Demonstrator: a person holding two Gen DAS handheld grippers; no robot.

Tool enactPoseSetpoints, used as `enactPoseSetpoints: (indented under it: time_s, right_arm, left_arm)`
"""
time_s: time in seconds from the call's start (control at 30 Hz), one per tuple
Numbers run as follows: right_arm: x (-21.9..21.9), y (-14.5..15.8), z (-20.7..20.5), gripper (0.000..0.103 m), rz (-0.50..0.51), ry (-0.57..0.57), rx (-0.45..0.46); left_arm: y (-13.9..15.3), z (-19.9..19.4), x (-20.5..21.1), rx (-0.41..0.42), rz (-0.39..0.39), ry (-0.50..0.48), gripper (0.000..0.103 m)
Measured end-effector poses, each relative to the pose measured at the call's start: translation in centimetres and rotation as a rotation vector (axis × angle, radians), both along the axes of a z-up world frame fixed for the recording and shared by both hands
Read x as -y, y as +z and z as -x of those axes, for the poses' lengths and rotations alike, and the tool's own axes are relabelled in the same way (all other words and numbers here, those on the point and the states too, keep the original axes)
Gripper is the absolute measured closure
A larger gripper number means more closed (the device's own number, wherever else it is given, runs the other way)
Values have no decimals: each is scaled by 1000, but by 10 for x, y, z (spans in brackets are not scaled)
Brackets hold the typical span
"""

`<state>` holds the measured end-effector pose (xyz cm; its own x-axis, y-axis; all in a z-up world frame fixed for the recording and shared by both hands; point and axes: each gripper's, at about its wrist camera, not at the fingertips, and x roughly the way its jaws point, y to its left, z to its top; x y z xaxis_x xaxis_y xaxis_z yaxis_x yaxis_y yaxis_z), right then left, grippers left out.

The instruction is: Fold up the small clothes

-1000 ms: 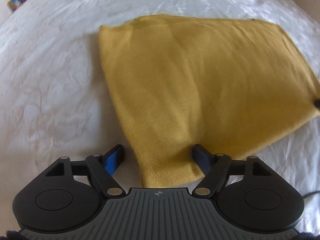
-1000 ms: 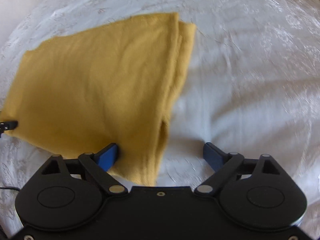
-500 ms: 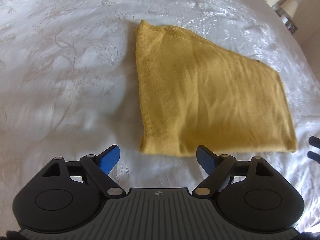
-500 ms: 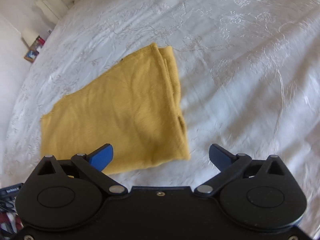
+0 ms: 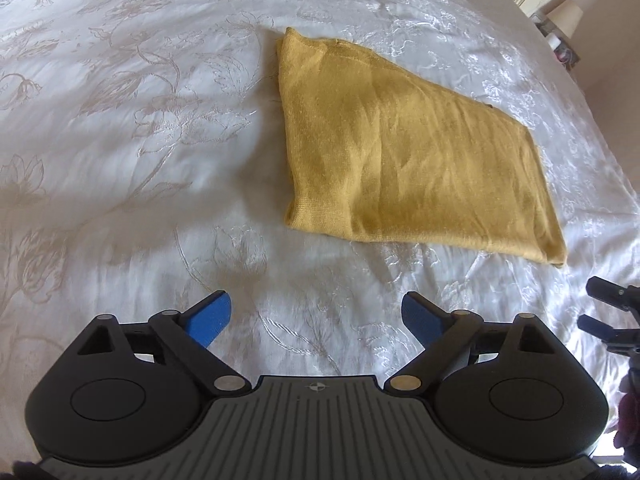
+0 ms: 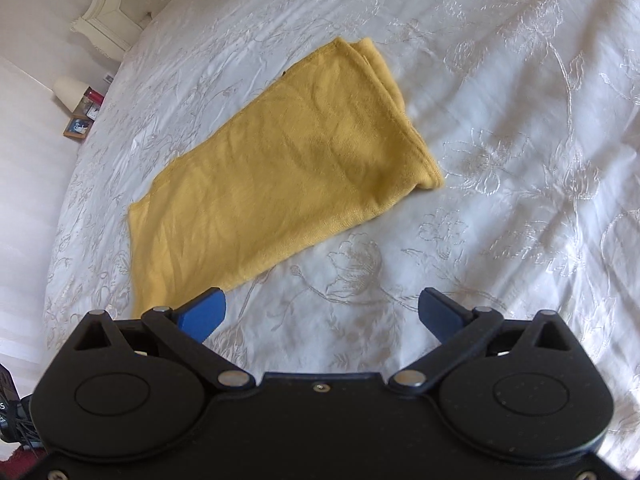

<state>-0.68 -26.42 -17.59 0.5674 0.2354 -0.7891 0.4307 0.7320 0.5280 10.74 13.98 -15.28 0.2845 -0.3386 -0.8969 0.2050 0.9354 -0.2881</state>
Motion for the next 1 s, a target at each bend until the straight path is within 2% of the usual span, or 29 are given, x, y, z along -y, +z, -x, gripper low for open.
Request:
enactPoseSetpoints:
  time_s: [0.2,0.5,0.7,1.0]
  right_arm:
    - [26,-2,-16,1,3,21,8]
    - [103,-28,-79,1,-29,93,45]
    - [135,-58,-117,1,-141,118,68]
    - [140,-100,-144,0,-313,122,123]
  left_arm:
    - [4,0,16,6,-1,58,10]
    - [4,-18,71,-5,-34,94,10]
    - [1,-48,109,-14,-47,90,10]
    - [-7,-109,153,7,-77,29,10]
